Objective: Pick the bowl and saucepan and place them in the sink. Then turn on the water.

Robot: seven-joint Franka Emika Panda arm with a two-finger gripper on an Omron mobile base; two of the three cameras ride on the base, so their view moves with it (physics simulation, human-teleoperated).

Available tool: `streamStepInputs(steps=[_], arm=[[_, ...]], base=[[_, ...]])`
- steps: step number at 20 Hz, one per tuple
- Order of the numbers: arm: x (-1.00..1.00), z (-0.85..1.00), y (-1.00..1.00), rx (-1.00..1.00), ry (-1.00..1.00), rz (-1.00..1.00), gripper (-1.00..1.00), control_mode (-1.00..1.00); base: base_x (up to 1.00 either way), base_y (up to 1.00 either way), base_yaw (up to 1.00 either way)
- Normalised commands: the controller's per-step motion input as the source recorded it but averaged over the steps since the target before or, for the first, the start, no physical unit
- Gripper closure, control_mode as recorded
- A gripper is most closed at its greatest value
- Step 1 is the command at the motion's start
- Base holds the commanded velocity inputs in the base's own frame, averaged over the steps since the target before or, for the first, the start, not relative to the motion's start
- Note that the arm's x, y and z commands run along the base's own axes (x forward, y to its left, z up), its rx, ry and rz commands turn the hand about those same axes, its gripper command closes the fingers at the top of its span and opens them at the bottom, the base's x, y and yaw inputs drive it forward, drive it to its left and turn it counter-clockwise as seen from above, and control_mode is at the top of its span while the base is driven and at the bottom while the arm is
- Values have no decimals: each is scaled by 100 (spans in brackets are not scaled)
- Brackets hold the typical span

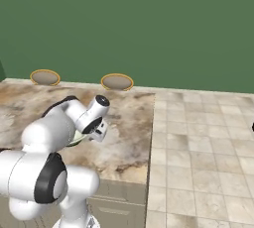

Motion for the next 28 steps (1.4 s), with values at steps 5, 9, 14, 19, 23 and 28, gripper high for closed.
streamStepInputs(steps=[5, 9, 14, 19, 23, 28], arm=[[9, -7, 10, 0, 0, 0, -100, -100], [2, -6, 4, 0, 0, 0, -100, -100], [0, -1, 5, 0, 3, 0, 100, -100], [0, 0, 7, 0, 4, 0, 100, -100], [0, 0, 1, 2, 3, 0, 100, -100], [0, 29, 0, 7, 3, 0, 100, -100]], base=[[0, 0, 0], [0, 0, 0], [0, 0, 0], [0, 0, 0], [0, 0, 0], [0, 0, 0]])
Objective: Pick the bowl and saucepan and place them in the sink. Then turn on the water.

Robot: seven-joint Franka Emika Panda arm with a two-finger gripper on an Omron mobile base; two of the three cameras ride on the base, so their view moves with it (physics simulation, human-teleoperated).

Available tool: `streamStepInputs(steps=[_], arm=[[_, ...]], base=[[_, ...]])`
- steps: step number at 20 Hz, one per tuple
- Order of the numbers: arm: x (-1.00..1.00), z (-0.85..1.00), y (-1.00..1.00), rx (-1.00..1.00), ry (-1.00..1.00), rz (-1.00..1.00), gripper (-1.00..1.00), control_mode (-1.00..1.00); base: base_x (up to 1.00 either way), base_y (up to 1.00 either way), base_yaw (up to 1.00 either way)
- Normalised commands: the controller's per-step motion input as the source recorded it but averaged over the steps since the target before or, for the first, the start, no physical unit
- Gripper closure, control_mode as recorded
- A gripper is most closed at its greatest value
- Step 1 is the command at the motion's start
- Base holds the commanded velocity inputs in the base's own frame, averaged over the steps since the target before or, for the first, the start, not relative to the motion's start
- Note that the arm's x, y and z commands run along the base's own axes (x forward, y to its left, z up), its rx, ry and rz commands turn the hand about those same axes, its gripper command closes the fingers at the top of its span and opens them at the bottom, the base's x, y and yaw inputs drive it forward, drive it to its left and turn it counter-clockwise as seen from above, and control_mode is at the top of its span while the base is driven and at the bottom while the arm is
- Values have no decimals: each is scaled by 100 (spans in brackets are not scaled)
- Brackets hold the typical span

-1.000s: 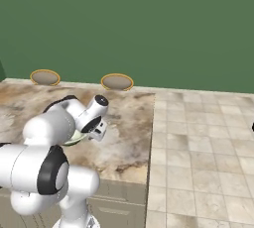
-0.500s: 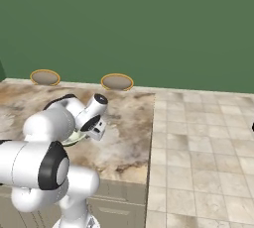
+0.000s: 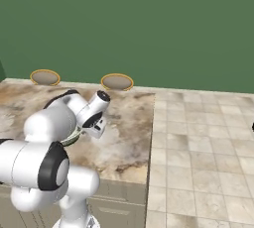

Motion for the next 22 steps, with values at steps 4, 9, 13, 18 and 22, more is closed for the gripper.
streamStepInputs(steps=[4, 9, 13, 18, 22], arm=[[-3, 49, -1, 9, 5, -1, 100, -100], [-9, 51, -11, 8, 4, -5, 100, -100], [-7, 47, -14, 6, 3, -7, 100, -100], [-6, 39, -17, 4, 0, -8, 100, -100], [-8, 33, -20, 2, 0, -7, 100, -100]], base=[[0, 0, 0], [0, 0, 0], [0, 0, 0], [0, 0, 0], [0, 0, 0]])
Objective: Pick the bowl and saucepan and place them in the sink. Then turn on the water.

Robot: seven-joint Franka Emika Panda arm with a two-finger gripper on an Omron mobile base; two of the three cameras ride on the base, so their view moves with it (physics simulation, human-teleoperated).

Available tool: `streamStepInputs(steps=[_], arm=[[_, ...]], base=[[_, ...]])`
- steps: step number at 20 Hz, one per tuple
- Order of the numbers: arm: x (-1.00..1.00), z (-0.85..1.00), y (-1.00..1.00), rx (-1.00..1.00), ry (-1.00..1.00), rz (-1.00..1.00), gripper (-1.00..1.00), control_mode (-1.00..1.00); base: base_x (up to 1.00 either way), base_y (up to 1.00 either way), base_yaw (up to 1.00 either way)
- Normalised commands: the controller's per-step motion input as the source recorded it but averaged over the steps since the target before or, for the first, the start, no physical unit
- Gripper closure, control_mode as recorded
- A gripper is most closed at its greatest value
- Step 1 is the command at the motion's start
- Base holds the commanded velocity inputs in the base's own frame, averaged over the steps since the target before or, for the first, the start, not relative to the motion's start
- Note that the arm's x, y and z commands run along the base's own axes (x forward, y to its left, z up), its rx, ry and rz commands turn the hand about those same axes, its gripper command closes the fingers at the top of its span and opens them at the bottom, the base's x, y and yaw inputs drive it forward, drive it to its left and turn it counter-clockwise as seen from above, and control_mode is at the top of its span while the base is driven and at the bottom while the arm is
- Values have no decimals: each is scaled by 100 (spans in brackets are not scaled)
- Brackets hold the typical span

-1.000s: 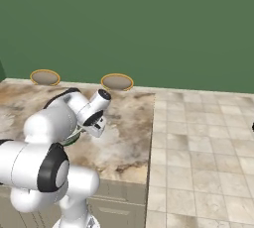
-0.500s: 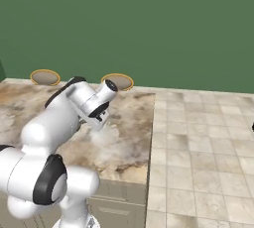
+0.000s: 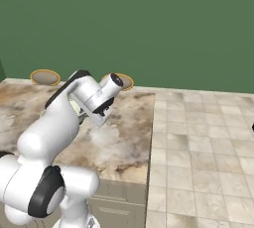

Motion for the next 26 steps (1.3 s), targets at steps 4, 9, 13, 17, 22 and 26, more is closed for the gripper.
streamStepInputs(steps=[4, 9, 13, 17, 22, 26], arm=[[-12, 31, -20, 2, 0, -5, 100, -100], [-8, 29, -11, 2, 0, -3, 100, -100], [-1, 32, 0, 0, 0, -3, 100, -100], [-3, 33, 0, 0, 0, -3, 100, -100], [-7, 32, 0, 0, 0, -4, 100, -100], [-11, 16, -8, 5, 0, -1, 100, -100]], base=[[0, 0, 0], [0, 0, 0], [0, 0, 0], [0, 0, 0], [0, 0, 0], [0, 0, 0]])
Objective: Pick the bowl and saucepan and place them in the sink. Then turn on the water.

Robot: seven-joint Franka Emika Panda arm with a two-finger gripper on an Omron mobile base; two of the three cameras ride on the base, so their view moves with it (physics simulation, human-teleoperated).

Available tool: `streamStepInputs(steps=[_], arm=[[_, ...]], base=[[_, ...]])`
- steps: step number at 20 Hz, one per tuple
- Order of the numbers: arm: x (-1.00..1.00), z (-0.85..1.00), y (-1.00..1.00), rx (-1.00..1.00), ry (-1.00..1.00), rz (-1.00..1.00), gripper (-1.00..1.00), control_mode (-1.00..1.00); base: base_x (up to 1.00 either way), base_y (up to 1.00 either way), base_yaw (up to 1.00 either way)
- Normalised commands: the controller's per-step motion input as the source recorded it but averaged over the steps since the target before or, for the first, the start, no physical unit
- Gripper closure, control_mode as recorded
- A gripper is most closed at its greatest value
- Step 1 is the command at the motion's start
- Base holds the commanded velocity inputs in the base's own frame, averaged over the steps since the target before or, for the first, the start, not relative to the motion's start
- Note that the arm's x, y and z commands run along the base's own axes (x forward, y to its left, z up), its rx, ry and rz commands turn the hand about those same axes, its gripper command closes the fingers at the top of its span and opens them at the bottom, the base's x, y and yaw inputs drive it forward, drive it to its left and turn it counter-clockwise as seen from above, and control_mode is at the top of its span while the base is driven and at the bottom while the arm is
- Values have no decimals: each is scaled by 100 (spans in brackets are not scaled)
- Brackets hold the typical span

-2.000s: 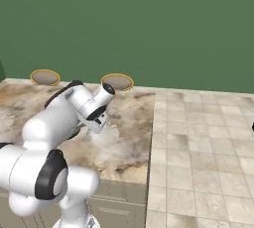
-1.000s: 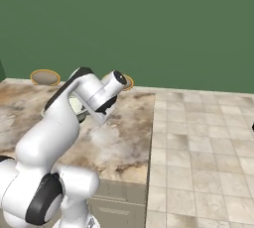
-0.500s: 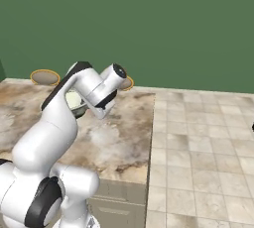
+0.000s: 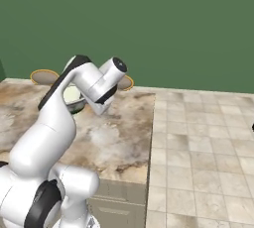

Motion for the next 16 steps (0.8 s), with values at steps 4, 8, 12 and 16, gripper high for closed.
streamStepInputs(steps=[4, 8, 12, 16], arm=[[-13, 10, -9, 7, 0, 0, 100, -100], [-12, 1, -15, 9, 0, 0, 100, -100], [-2, 0, -3, 6, 0, 0, 100, -100], [0, 0, -1, 5, 0, 0, 100, -100]], base=[[0, 0, 0], [0, 0, 0], [0, 0, 0], [0, 0, 0]])
